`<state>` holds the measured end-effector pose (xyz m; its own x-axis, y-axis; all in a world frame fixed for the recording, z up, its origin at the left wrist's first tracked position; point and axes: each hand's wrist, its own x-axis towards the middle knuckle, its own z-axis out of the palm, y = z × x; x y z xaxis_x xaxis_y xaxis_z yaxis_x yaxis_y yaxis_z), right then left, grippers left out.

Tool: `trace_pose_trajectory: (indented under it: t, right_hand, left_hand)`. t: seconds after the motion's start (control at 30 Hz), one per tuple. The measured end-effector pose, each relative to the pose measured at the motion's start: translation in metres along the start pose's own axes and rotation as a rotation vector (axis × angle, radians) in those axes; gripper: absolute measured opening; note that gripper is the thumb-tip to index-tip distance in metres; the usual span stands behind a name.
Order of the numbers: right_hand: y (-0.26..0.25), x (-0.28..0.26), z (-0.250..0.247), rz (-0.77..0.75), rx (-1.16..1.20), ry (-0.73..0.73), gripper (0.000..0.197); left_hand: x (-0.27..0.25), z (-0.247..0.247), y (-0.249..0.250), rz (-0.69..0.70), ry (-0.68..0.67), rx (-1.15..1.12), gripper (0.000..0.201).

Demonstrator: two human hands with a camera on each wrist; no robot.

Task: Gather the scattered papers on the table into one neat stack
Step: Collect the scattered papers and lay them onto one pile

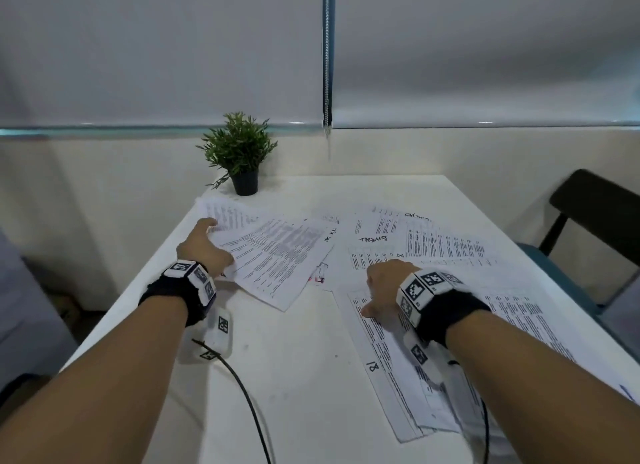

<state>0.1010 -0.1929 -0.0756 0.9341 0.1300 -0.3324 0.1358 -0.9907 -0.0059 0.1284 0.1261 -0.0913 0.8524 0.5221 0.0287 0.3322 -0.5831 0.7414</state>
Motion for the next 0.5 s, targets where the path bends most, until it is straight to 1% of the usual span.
trace_pose_trajectory:
  t: [0.07, 0.13, 0.17, 0.2, 0.27, 0.3, 0.4, 0.5]
  right_hand:
    - [-0.004, -0.004, -0.001, 0.005, 0.002, -0.014, 0.053]
    - [-0.008, -0.008, -0.003, 0.017, 0.037, 0.011, 0.036]
    - [-0.011, -0.011, -0.003, 0.014, 0.08, 0.031, 0.034]
    - [-0.013, -0.013, -0.002, 0.003, 0.136, 0.061, 0.04]
    - [-0.019, -0.02, -0.003, -0.02, 0.286, 0.136, 0.06]
    - [-0.023, -0.026, -0.004, -0.034, 0.385, 0.158, 0.062]
    - [-0.034, -0.029, -0.004, -0.021, 0.738, 0.158, 0.061]
    - [-0.041, -0.029, -0.003, 0.062, 1.187, 0.089, 0.076]
  left_hand:
    - [-0.008, -0.01, 0.004, 0.067, -0.014, -0.029, 0.054]
    - [-0.011, -0.017, 0.008, 0.103, 0.007, -0.076, 0.034]
    - [-0.014, -0.02, 0.009, 0.116, 0.019, -0.114, 0.028]
    - [-0.019, -0.022, 0.012, 0.131, 0.035, -0.153, 0.026]
    - [-0.028, -0.024, 0.017, 0.164, 0.063, -0.209, 0.026]
    - [-0.034, -0.026, 0.02, 0.187, 0.073, -0.234, 0.028]
    - [-0.048, -0.033, 0.03, 0.258, 0.075, -0.323, 0.033]
    - [-0.062, -0.041, 0.038, 0.331, 0.044, -0.441, 0.039]
